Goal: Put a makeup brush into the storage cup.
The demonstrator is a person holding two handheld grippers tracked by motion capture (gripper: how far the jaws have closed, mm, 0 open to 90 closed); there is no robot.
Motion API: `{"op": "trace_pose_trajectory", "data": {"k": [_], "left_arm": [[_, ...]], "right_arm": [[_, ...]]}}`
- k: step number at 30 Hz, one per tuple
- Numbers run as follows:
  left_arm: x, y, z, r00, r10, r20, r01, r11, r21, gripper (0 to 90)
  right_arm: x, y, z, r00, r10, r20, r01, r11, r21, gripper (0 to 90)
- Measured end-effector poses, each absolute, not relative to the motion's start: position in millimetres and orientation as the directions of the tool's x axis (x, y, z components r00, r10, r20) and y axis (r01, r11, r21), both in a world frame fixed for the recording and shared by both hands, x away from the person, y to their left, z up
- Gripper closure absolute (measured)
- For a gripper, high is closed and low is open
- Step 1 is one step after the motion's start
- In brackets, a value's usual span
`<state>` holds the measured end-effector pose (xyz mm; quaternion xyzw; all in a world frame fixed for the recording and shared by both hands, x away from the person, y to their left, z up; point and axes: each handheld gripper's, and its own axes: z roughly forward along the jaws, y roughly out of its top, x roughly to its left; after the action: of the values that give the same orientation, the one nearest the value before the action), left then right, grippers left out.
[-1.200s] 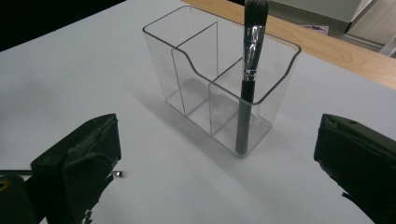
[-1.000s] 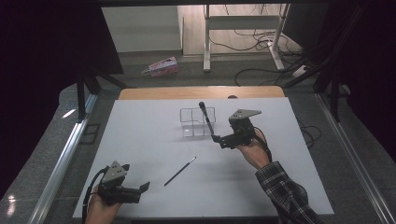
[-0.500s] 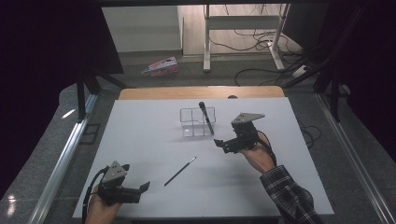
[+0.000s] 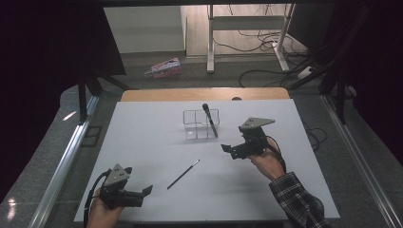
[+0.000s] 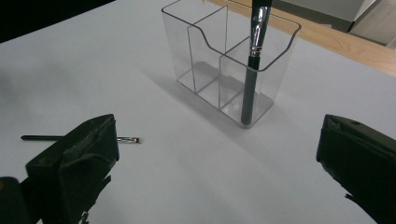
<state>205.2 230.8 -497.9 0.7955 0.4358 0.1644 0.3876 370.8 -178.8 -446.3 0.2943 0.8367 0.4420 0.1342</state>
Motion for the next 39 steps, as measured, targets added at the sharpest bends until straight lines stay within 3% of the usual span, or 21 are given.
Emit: {"op": "trace_pose_trajectory", "data": {"k": [39], "left_arm": [[205, 230, -498, 0.562, 0.824, -0.069, 0.567, -0.324, 0.757, 1.3]], "right_arm": [[338, -207, -451, -0.773, 0.634, 0.015, 0.402, 0.471, 0.785, 0.0]]}}
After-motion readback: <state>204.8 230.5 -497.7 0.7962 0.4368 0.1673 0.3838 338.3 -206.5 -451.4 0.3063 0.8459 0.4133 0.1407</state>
